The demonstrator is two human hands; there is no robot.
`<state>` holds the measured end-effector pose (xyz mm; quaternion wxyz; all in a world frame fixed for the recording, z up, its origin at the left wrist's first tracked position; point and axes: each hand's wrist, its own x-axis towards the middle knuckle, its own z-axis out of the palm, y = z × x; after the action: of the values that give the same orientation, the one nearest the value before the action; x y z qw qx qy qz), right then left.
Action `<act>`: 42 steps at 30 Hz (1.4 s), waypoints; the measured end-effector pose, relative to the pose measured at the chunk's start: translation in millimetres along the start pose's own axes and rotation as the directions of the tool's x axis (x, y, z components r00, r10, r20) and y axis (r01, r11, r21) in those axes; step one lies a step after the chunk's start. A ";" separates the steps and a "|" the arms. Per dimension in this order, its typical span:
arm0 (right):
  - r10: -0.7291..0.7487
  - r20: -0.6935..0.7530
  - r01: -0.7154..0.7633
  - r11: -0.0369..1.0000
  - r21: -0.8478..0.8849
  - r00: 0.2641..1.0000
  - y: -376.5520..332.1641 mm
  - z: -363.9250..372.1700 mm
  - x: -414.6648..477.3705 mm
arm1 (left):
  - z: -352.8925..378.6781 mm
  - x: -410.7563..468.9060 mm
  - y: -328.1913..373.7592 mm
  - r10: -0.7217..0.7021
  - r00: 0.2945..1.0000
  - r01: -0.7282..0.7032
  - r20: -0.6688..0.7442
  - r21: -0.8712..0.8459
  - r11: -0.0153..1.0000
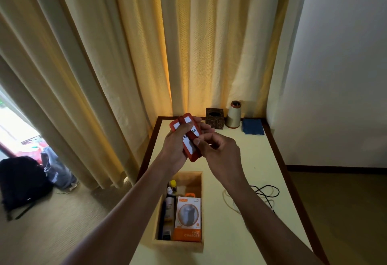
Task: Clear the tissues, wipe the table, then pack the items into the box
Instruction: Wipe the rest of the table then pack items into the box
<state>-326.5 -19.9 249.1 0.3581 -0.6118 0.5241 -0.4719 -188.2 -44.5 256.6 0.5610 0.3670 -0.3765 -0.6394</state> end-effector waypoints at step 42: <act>0.577 0.351 -0.669 0.556 0.492 0.738 85.7 25.4 -25.1 | -99.6 -40.7 -98.1 -0.400 0.853 0.401 -0.336 -0.069 0.913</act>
<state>-328.3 -13.3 156.5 0.7109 -0.2762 0.5044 -0.4047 -138.5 -2.5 126.4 0.4717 0.5438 -0.1895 -0.6678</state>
